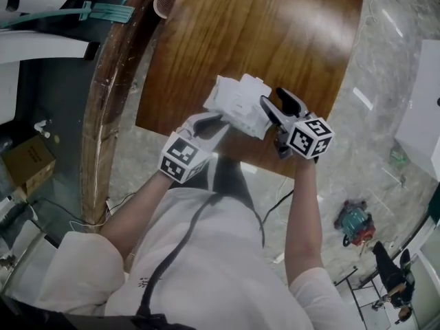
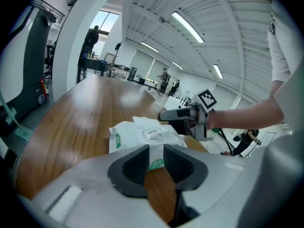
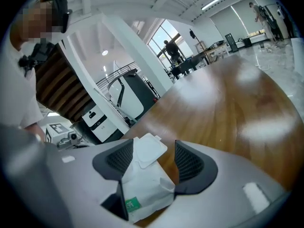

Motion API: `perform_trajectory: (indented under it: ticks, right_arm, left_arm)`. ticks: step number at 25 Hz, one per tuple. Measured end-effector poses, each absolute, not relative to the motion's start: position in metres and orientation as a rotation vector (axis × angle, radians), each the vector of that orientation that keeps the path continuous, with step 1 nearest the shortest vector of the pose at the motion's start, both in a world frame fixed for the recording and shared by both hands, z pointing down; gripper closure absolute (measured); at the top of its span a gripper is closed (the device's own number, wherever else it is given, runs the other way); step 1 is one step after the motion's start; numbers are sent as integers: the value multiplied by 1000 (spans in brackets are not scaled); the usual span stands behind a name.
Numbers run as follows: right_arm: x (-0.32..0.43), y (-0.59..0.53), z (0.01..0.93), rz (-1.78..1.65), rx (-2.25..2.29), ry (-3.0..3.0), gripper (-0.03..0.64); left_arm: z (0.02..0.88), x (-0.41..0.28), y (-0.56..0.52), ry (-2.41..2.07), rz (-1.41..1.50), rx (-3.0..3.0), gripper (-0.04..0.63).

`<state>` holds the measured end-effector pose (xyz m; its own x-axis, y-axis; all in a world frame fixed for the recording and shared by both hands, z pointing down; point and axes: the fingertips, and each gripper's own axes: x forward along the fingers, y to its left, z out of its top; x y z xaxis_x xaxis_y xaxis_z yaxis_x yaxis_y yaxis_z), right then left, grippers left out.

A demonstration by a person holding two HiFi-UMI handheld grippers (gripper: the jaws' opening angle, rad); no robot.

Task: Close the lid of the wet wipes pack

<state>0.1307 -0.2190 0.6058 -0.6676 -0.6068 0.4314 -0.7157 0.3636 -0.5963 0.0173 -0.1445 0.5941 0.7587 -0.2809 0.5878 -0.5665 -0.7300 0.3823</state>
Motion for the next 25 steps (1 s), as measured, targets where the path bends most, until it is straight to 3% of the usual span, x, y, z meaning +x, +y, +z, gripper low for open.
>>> perform_trajectory:
  ticks: [25]
  right_arm:
    - [110, -224, 611, 1210, 975, -2491, 347]
  left_arm:
    - [594, 15, -148, -681, 672, 2374, 488]
